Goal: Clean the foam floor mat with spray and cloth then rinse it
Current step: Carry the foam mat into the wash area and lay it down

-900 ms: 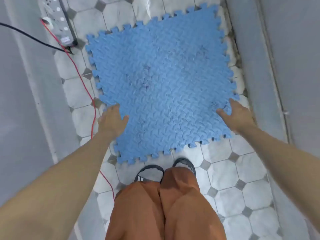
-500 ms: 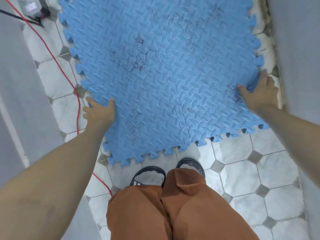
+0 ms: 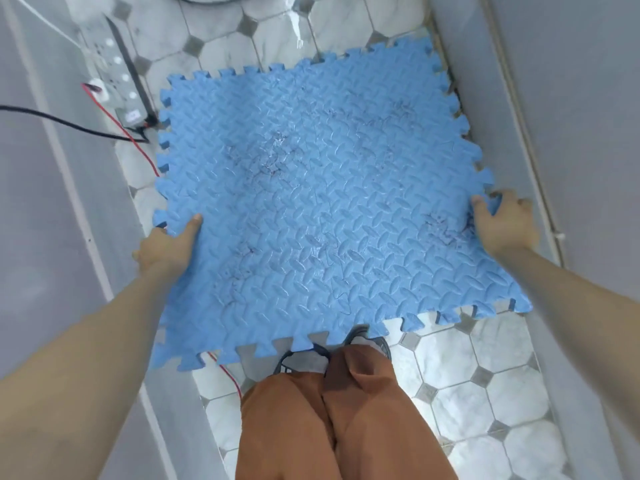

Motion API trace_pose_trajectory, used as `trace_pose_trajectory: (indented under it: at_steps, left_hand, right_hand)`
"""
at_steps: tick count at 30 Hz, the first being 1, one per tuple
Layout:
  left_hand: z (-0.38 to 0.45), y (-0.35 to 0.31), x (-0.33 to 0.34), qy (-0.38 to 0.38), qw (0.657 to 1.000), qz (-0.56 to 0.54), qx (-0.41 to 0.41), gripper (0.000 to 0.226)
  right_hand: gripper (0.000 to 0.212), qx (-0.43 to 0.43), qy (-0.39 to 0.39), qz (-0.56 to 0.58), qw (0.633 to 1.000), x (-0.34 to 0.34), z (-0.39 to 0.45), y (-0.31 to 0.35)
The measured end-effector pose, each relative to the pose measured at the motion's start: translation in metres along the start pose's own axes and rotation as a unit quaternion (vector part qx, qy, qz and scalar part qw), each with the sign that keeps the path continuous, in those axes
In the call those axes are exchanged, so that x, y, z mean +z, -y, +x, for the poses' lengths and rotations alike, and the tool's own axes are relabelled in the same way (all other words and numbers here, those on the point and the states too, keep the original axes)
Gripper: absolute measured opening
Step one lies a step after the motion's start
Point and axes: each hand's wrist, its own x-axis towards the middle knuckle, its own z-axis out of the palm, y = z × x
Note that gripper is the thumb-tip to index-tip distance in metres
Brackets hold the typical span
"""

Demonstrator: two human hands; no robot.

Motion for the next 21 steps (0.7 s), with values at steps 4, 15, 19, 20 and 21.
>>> trace_pose_trajectory:
  at_steps: [4,15,19,20,21]
  left_hand:
    - [-0.036,-0.006,-0.073,-0.011,0.999,0.009,0.044,0.08]
    - [-0.148,0.029,-0.241,-0.004,0.983,0.149,0.104,0.071]
    - [-0.193,0.028,-0.296,0.0,0.975,0.179,0.134,0.069]
    - [-0.202,0.026,-0.306,0.001,0.972,0.186,0.147,0.069]
    - [-0.211,0.023,-0.315,0.005,0.969,0.189,0.162,0.068]
  right_hand:
    - [0.045,0.016,0.005,-0.004,1.0,-0.053,-0.062,0.011]
    - [0.05,0.071,0.028,-0.066,0.995,-0.173,-0.261,0.003]
    - [0.052,0.109,0.03,-0.052,0.992,-0.222,-0.334,-0.007]
    - [0.053,0.124,0.029,-0.051,0.991,-0.231,-0.35,-0.01]
    - [0.054,0.138,0.026,-0.046,0.989,-0.24,-0.366,-0.014]
